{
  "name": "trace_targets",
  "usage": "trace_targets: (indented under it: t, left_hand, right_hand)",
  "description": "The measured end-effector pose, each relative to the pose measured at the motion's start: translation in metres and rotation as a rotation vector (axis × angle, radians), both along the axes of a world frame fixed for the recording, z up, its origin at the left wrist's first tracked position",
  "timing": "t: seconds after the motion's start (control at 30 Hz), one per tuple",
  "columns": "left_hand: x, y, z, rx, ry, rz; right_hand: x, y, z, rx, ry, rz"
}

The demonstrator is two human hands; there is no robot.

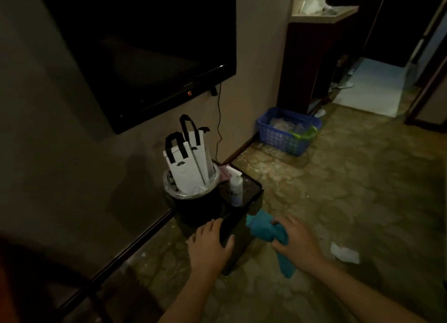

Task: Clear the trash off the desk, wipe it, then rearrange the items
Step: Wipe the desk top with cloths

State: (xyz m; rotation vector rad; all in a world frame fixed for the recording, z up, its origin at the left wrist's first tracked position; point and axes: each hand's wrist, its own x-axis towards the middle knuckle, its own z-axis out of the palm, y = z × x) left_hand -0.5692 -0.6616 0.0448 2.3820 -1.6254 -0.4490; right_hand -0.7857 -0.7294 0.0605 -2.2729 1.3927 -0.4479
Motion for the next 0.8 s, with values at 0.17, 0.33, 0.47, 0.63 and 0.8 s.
trace_targets:
  t: [0.17, 0.33, 0.47, 0.63, 0.8]
  left_hand:
    - [0.007, -0.073, -0.027, 0.009, -0.011, 0.067]
    - [0.02, -0.144, -0.052, 0.0, 0.009, 0.1]
    - [0.027, -0.189, -0.059, 0.003, -0.028, 0.127]
    - [0.031, -0.225, -0.068, 0.009, -0.001, 0.272]
    - [0.018, -0.262, -0.083, 0.024, 0.021, 0.443]
  right_hand:
    - [0.001, -0.084, -0.024, 0.046, 0.032, -0.001]
    - [0.018, -0.175, -0.042, 0.081, 0.12, 0.06]
    - [0.027, -0.241, -0.052, 0.12, 0.109, 0.069]
    - [0.045, -0.315, -0.071, 0.216, 0.117, 0.101]
    - [0.074, -0.398, -0.094, 0.266, 0.17, 0.256]
